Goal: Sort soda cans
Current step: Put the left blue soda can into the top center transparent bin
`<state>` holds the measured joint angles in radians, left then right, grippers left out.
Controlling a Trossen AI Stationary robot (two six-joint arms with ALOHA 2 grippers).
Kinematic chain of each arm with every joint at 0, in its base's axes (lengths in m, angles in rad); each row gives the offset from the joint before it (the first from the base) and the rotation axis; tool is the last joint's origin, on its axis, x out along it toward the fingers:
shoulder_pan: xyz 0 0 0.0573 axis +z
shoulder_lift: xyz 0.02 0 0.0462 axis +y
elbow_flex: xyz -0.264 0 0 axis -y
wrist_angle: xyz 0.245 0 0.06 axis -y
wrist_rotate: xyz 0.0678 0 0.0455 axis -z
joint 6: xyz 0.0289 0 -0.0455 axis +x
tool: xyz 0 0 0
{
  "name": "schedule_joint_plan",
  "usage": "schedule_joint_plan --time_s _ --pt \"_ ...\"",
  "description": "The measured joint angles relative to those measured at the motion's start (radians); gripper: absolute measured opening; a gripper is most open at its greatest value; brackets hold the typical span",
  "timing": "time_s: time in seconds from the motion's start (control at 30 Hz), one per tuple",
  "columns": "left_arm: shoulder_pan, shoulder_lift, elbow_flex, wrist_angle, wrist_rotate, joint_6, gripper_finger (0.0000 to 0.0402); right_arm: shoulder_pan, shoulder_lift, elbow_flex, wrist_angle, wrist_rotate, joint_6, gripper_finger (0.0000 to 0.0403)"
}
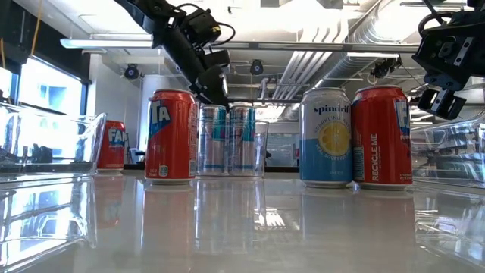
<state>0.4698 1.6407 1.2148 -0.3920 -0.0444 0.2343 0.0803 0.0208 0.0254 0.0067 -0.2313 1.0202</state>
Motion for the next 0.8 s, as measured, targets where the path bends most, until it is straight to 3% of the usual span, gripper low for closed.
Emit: schedule_joint_plan --time_s 0.17,0.8 --pt "-0.006 0.008 -0.003 -0.004 -0.052 0.005 0.0310 0.000 0.000 0.000 0.000 0.000 0.000 0.0132" --pt "-0.027 -0.009 0.000 0.000 -0.059 0.012 0.0310 0.000 0.006 0.000 0.000 0.000 0.000 0.0132"
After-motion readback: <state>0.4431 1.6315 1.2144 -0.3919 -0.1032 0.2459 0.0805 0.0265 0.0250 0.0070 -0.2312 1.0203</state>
